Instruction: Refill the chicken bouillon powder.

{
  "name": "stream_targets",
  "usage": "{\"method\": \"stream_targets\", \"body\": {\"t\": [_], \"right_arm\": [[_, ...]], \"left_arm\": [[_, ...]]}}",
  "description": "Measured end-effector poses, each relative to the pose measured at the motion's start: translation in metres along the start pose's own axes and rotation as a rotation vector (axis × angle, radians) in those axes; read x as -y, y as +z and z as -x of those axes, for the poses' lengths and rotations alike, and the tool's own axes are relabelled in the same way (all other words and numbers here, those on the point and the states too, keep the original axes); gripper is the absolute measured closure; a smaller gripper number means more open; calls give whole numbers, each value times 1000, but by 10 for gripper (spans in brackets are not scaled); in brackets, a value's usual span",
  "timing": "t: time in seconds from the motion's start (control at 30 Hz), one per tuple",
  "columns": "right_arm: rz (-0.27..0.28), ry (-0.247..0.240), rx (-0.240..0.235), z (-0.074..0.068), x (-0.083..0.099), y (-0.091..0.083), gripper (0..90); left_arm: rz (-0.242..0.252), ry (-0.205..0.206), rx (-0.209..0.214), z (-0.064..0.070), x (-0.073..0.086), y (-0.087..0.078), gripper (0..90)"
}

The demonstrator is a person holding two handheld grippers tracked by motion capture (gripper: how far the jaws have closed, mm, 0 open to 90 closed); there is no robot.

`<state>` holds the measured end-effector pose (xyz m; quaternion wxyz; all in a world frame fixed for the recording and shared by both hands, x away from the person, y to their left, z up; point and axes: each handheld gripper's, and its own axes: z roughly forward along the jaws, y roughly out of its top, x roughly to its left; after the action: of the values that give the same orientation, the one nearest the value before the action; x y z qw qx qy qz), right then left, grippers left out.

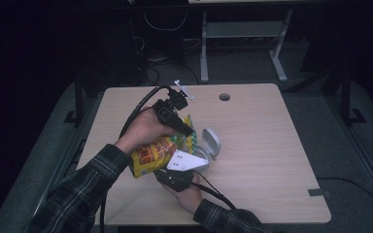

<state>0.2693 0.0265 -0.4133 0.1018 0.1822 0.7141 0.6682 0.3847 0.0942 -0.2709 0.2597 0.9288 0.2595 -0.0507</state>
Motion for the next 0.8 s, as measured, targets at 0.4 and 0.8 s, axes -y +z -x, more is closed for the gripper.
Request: {"method": "stream_targets", "body": {"t": [0.4,0.8], "right_arm": [[1,-1,0,0,0,0,899],[-2,0,-3,0,0,0,898]], "left_arm": [[2,-2,-1,0,0,0,899],[4,-1,-2,-1,1,0,899]]}}
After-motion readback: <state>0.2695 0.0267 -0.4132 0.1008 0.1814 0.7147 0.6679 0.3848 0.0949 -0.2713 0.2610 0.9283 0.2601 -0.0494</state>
